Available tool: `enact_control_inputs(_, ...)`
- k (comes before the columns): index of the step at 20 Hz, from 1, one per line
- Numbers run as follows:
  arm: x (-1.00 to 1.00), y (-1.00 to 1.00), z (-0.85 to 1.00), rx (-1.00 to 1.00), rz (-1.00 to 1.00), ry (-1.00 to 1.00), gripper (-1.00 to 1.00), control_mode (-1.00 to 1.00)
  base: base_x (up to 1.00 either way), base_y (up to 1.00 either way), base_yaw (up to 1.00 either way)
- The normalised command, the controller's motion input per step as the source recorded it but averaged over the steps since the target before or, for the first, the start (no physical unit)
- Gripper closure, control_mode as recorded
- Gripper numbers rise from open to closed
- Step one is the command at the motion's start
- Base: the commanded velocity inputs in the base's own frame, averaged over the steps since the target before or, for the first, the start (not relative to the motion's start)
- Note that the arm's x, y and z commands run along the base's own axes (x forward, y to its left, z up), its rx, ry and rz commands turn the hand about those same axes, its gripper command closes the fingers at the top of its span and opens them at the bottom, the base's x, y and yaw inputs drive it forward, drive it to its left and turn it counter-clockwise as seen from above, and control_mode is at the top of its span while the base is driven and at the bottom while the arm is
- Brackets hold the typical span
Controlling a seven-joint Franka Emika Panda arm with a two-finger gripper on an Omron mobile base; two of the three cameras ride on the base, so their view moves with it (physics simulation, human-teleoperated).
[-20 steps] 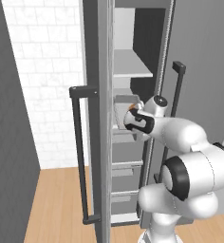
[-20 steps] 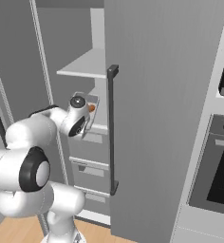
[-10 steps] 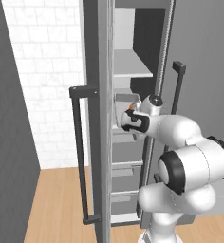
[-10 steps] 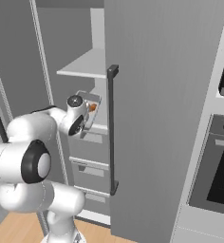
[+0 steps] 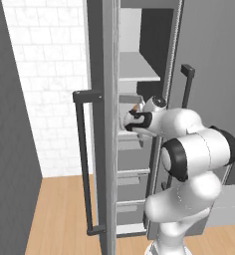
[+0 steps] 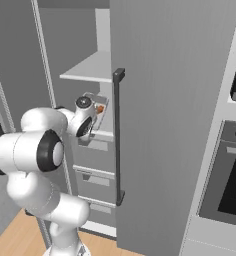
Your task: Take the meat container that has the chicken drumstick and place it on the second highest rack of the freezer. Then take the vegetable container that has the lime and carrot and place it on the highest rack of the freezer.
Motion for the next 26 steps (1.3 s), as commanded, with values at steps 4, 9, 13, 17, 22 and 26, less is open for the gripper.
enact_control_inputs(4,0.69,0.0,0.0,0.0,0.0,0.0,1.0,-1.0,0.0,0.0,0.0)
enact_control_inputs(9,0.64,0.0,0.0,0.0,0.0,0.0,-1.0,-1.0,0.0,0.0,0.0)
enact_control_inputs(13,0.62,0.0,0.0,0.0,-0.05,-0.01,-1.0,-1.0,0.0,0.0,0.0)
enact_control_inputs(17,0.14,0.0,0.0,0.0,-0.15,-0.09,-1.0,-1.0,0.0,0.0,0.0)
enact_control_inputs(22,-0.13,0.16,0.0,0.02,-0.17,-0.17,-1.0,-1.0,0.0,0.0,0.0)
enact_control_inputs(26,-0.93,0.04,0.02,0.22,-0.05,-0.04,-1.0,-1.0,0.0,0.0,0.0)
